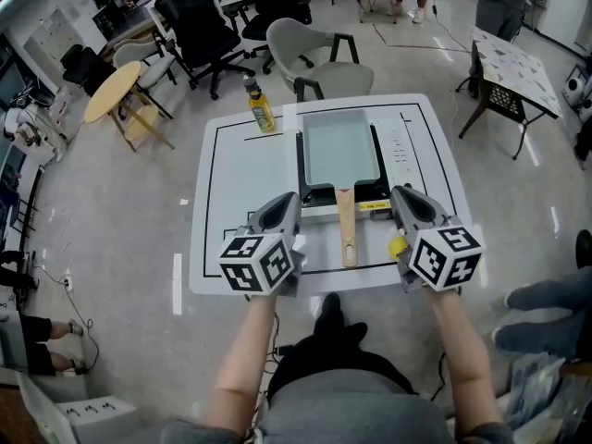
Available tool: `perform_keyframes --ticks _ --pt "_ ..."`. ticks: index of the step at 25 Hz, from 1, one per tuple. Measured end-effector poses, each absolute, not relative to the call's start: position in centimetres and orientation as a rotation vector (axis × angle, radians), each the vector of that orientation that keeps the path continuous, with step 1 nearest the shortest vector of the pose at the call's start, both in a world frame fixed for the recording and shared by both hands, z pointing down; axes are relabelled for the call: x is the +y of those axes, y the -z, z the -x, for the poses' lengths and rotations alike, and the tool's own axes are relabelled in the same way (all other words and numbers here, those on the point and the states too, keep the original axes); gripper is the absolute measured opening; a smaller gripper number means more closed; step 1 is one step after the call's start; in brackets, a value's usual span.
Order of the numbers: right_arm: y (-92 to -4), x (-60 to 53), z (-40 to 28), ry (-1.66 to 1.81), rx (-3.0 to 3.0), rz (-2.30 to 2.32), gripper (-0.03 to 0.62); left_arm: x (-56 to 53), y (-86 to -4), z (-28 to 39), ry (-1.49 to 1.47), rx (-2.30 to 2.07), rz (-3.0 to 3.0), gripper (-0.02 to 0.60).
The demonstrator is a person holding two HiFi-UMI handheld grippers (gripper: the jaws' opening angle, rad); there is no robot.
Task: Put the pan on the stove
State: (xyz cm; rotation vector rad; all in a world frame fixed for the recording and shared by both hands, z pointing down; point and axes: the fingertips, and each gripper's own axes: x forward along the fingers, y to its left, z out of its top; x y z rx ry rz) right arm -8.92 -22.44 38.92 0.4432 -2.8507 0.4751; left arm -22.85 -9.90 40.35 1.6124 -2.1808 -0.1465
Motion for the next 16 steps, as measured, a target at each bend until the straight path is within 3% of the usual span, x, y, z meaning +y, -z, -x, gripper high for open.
perform_keyframes --ticks 16 --pt "-39.26 -22.24 9.53 -0.457 -2.839 -0.415 0.003 -9.97 -40.75 23.03 0.15 -2.169 -1.609 0.006"
